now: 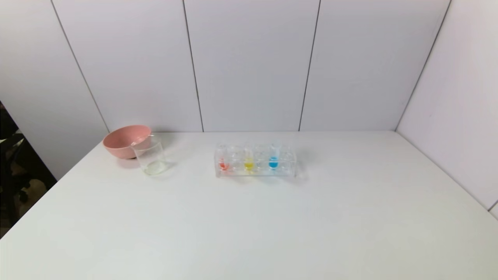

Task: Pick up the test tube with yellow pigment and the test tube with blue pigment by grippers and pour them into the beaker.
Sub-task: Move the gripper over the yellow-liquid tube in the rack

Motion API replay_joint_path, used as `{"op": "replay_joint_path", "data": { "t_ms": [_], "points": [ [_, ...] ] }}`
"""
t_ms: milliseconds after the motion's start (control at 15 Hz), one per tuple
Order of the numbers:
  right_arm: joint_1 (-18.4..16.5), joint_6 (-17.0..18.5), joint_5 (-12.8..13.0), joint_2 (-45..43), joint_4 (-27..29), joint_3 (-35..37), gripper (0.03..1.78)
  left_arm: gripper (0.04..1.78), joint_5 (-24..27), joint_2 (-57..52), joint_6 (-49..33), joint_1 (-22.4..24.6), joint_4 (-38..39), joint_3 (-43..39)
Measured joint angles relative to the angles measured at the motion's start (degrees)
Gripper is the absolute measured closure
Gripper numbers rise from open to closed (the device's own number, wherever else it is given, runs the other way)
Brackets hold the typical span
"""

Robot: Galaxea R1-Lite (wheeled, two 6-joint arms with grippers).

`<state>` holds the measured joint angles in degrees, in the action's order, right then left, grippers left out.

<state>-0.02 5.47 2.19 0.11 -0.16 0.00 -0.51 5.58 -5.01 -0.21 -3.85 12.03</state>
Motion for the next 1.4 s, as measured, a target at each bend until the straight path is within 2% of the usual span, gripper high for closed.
{"op": "replay_joint_path", "data": {
  "t_ms": [200,333,867,1133,1267,1400],
  "points": [
    [0.0,0.0,0.0,0.0,0.0,0.0,0.1,0.06,1.1,7.2,-0.1,-0.3,3.1,4.2],
    [0.0,0.0,0.0,0.0,0.0,0.0,0.1,0.06,1.3,14.1,-0.2,-0.4,8.1,6.3],
    [0.0,0.0,0.0,0.0,0.0,0.0,0.1,0.06,1.0,47.9,0.0,-0.5,38.8,10.1],
    [0.0,0.0,0.0,0.0,0.0,0.0,0.1,0.06,0.9,62.7,-0.1,-0.9,50.6,13.0],
    [0.0,0.0,0.0,0.0,0.0,0.0,0.1,0.06,-1.0,68.9,-0.2,-2.7,55.7,14.3],
    [0.0,0.0,0.0,0.0,0.0,0.0,0.1,0.06,-4.2,73.8,-0.3,-7.0,59.9,15.6]
  ]
}}
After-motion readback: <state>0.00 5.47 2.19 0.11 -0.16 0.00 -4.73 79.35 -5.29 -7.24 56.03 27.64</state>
